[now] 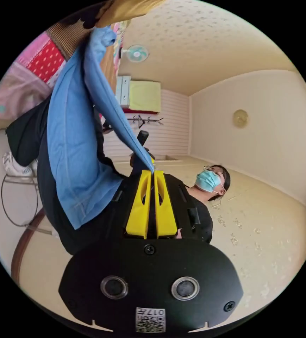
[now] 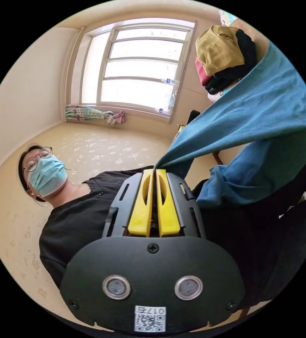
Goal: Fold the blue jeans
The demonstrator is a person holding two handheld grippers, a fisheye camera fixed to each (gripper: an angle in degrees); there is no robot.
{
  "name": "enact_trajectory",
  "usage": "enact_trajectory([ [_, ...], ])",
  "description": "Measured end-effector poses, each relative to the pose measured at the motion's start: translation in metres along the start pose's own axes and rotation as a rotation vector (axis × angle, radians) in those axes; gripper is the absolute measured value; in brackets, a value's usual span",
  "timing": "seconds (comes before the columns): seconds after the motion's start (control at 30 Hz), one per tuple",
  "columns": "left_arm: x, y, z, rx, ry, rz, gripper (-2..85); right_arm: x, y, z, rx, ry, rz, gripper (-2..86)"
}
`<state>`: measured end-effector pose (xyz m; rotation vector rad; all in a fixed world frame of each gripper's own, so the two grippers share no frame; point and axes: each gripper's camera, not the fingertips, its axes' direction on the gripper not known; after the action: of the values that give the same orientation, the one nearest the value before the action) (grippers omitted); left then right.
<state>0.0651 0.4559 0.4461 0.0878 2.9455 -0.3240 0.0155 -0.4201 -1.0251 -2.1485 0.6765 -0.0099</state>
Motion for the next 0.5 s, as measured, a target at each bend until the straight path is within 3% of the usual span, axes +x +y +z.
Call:
enact_trajectory([
  [0.17, -0.049, 0.020, 0.008, -0.121, -0.225, -0.316, -0.9, 0.017, 0.016, 0.041, -0.086, 0.100, 0.118, 1.5],
  [0.4, -0.111, 0.045, 0.017, -0.077, -0.194, -0.404, -0.6, 0.070, 0.035, 0.052, -0.136, 0.163, 0.329, 1.6],
  [0.5, -0.134, 0.053, 0.024, -0.104, -0.163, -0.452, 0.7, 0.083, 0.042, 0.055, -0.155, 0.073, 0.347, 1.9],
])
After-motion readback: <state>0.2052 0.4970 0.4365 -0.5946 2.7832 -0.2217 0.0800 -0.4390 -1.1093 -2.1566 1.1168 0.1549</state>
